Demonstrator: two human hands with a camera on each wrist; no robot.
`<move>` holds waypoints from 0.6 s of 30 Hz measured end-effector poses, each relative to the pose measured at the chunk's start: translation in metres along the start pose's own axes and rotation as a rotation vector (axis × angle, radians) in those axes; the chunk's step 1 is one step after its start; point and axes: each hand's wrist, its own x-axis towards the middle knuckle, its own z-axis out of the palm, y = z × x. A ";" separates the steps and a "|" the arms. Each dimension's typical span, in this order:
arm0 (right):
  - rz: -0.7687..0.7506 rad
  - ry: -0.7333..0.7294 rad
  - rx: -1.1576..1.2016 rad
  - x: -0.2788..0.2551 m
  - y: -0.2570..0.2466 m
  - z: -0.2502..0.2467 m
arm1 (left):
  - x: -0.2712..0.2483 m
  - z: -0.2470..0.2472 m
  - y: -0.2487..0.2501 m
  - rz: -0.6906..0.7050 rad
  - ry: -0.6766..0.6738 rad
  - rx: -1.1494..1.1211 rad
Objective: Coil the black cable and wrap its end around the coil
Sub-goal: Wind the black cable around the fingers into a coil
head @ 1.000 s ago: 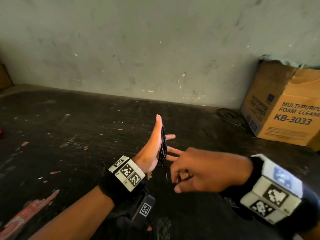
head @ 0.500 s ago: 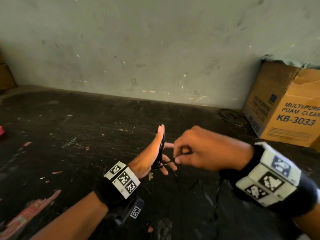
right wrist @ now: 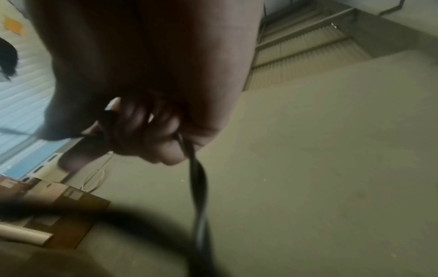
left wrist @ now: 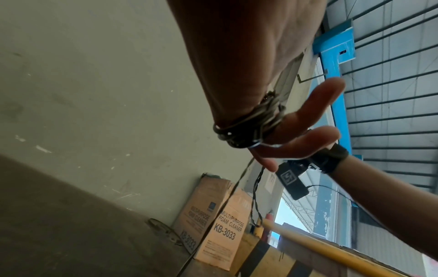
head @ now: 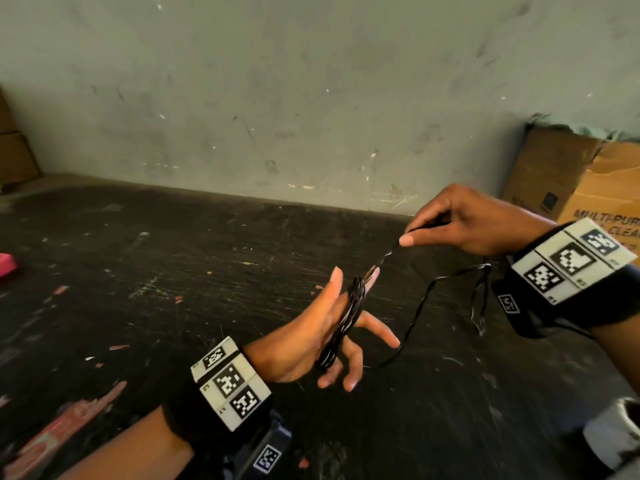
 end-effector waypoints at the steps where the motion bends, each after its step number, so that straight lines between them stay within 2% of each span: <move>1: -0.009 0.016 0.017 0.000 0.004 0.003 | -0.001 0.001 0.001 -0.003 -0.017 -0.007; 5: -0.026 0.078 0.066 0.000 0.015 0.022 | -0.002 0.004 0.007 0.013 -0.080 -0.066; 11: -0.041 0.121 0.231 -0.008 0.014 0.090 | 0.003 0.001 0.031 0.069 -0.111 -0.164; 15: 0.022 0.138 0.363 -0.014 -0.006 0.130 | 0.013 -0.006 0.044 0.111 -0.061 -0.232; 18: 0.109 0.032 0.443 -0.016 -0.026 0.144 | 0.020 -0.013 0.048 0.134 0.035 -0.270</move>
